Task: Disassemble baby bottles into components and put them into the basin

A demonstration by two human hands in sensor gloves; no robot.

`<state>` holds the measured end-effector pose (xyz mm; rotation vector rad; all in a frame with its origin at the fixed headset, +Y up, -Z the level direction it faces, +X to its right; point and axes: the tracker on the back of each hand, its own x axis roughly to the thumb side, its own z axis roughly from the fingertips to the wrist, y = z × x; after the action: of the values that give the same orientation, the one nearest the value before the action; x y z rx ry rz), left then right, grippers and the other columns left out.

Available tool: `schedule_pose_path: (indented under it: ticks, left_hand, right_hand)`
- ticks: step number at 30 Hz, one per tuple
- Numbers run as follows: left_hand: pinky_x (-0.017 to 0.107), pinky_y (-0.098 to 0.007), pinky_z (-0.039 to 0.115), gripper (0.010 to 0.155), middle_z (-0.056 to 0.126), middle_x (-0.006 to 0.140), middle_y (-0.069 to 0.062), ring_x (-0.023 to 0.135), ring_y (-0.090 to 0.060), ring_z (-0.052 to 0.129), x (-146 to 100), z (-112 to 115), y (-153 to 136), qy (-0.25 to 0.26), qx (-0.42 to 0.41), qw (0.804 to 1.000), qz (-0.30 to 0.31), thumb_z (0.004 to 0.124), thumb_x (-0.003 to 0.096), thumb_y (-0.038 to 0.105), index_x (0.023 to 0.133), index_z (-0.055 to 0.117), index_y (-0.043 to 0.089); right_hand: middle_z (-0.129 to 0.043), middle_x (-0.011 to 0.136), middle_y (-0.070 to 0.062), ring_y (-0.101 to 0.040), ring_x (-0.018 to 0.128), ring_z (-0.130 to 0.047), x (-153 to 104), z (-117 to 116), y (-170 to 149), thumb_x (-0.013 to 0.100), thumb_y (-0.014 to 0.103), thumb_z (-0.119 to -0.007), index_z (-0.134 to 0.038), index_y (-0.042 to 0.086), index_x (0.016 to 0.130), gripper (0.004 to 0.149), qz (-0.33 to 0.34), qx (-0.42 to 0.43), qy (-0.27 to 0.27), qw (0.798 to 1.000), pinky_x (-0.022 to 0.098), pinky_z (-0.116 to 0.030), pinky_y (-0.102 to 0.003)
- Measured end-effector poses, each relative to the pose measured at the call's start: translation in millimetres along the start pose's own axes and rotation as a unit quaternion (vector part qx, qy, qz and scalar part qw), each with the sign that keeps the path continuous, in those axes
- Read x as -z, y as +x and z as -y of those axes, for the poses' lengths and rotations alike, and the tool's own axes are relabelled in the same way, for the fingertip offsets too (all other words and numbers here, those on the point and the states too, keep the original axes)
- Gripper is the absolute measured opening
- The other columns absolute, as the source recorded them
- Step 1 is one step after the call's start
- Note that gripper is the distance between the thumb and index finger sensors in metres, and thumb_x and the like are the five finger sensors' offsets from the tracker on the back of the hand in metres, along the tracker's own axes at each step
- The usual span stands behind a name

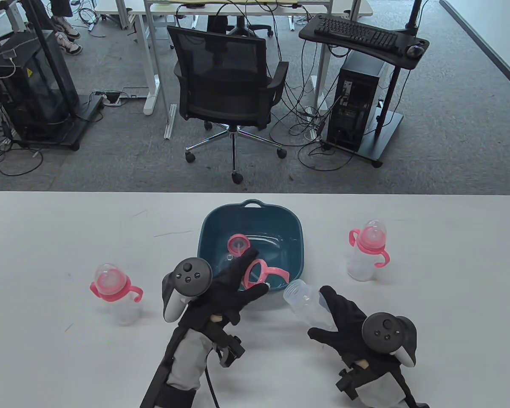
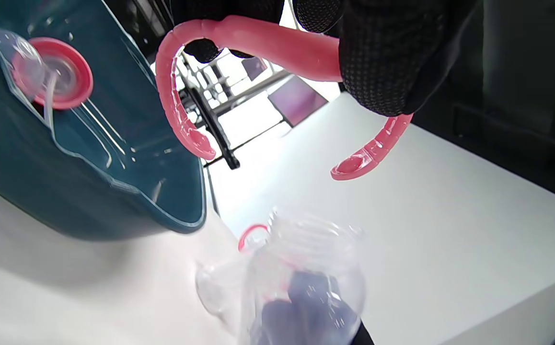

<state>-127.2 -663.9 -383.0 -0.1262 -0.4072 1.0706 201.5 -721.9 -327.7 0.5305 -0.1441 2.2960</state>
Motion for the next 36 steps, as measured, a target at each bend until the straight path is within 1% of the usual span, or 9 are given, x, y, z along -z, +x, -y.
schedule_pose_path:
  ticks: [3,6,9,12,17,25,28,36]
  left_hand:
    - [0.08,-0.057,0.024,0.08,0.036,0.116,-0.004,0.111,-0.036,0.046,3,-3,-7,0.03,0.021,0.999,-0.019,0.082,0.0492,0.051,0.112,0.035,0.037]
    - [0.08,-0.057,0.023,0.078,0.035,0.116,-0.003,0.112,-0.035,0.045,9,0,-12,0.051,0.071,0.995,-0.042,0.081,0.0489,0.051,0.111,0.035,0.038]
    - [0.081,-0.057,0.022,0.078,0.034,0.116,-0.002,0.112,-0.034,0.044,21,5,-16,0.035,0.129,0.988,-0.077,0.081,0.049,0.051,0.111,0.034,0.039]
    - [0.081,-0.056,0.022,0.078,0.033,0.116,-0.001,0.113,-0.034,0.043,31,8,-17,0.032,0.178,0.978,-0.107,0.081,0.0488,0.051,0.111,0.034,0.039]
    - [0.081,-0.056,0.021,0.078,0.033,0.116,0.0,0.113,-0.033,0.042,48,16,-22,0.014,0.234,0.96,-0.15,0.08,0.0486,0.051,0.111,0.035,0.04]
    - [0.081,-0.055,0.02,0.076,0.033,0.116,0.001,0.114,-0.032,0.041,63,26,-35,-0.015,0.266,0.941,-0.21,0.079,0.0485,0.052,0.11,0.037,0.04]
    - [0.081,-0.055,0.02,0.076,0.033,0.116,0.001,0.114,-0.032,0.041,64,29,-38,-0.016,0.27,0.94,-0.21,0.079,0.0485,0.051,0.11,0.037,0.04]
    - [0.081,-0.055,0.019,0.075,0.034,0.117,0.001,0.114,-0.032,0.041,68,34,-48,-0.029,0.291,0.927,-0.236,0.079,0.0487,0.052,0.11,0.038,0.04]
  right_hand:
    - [-0.059,0.107,-0.019,-0.046,0.093,-0.062,0,0,1,0.047,0.042,-0.09,-0.038,0.013,0.112,0.089,0.0,-0.002,0.002,1.0,0.067,-0.048,-0.067]
    - [-0.059,0.107,-0.019,-0.046,0.093,-0.062,0,0,1,0.047,0.042,-0.09,-0.038,0.013,0.112,0.089,0.0,-0.002,0.003,1.0,0.067,-0.048,-0.067]
    - [-0.059,0.107,-0.019,-0.046,0.092,-0.062,0,0,1,0.047,0.042,-0.091,-0.038,0.013,0.112,0.089,0.0,-0.003,0.005,1.0,0.067,-0.048,-0.067]
    - [-0.059,0.107,-0.019,-0.046,0.092,-0.062,0,0,1,0.047,0.042,-0.091,-0.038,0.013,0.112,0.089,-0.001,-0.003,0.006,1.0,0.067,-0.048,-0.067]
    - [-0.059,0.107,-0.019,-0.046,0.092,-0.062,0,0,2,0.047,0.042,-0.091,-0.038,0.013,0.112,0.089,-0.001,-0.003,0.008,1.0,0.067,-0.048,-0.068]
    - [-0.059,0.107,-0.019,-0.046,0.093,-0.062,0,-1,2,0.047,0.042,-0.091,-0.038,0.013,0.112,0.089,-0.001,-0.002,0.01,1.0,0.067,-0.048,-0.068]
    - [-0.059,0.107,-0.019,-0.046,0.093,-0.062,0,-1,2,0.047,0.042,-0.091,-0.038,0.013,0.112,0.089,-0.001,-0.002,0.011,1.0,0.067,-0.048,-0.068]
    - [-0.059,0.107,-0.019,-0.046,0.092,-0.062,1,-1,2,0.047,0.042,-0.091,-0.038,0.013,0.112,0.089,-0.002,-0.001,0.015,1.0,0.067,-0.049,-0.068]
